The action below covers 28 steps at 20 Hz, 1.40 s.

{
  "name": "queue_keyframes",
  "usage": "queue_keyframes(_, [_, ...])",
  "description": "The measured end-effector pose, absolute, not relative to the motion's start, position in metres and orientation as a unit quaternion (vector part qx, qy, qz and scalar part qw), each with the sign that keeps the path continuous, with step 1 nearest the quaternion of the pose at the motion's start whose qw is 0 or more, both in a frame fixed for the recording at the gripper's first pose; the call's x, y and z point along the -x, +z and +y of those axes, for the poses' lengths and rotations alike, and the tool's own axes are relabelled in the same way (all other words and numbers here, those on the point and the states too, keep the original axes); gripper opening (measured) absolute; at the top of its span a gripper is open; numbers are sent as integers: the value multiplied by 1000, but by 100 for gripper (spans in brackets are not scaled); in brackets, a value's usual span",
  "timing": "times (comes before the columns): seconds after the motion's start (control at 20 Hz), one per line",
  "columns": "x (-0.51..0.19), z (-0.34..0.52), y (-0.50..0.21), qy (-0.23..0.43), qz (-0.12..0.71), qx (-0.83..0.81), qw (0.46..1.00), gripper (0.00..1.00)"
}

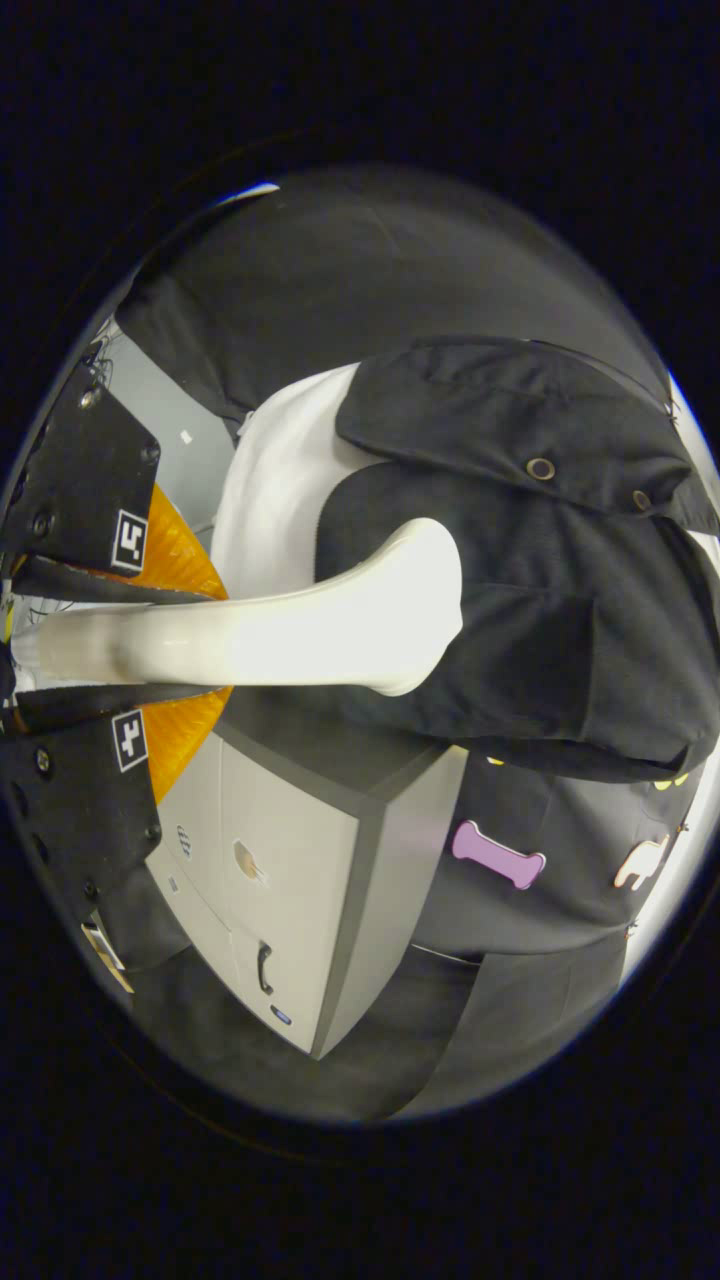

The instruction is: Iron the clothes twice with a garment steamer, once on the left side and once on the right side.

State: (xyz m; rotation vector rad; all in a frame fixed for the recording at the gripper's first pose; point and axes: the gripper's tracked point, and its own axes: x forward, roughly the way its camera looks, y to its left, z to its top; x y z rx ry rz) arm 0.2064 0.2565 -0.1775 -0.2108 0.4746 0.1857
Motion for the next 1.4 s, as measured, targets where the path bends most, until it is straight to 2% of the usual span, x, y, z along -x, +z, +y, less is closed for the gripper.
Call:
queue_keyframes(0.5, [-191,297,-18,120,109,50,985,37])
queue_keyframes(1.15, [-187,421,155,170,-11,3,985,37])
queue_keyframes(1.4, [-189,467,200,181,-46,6,982,37])
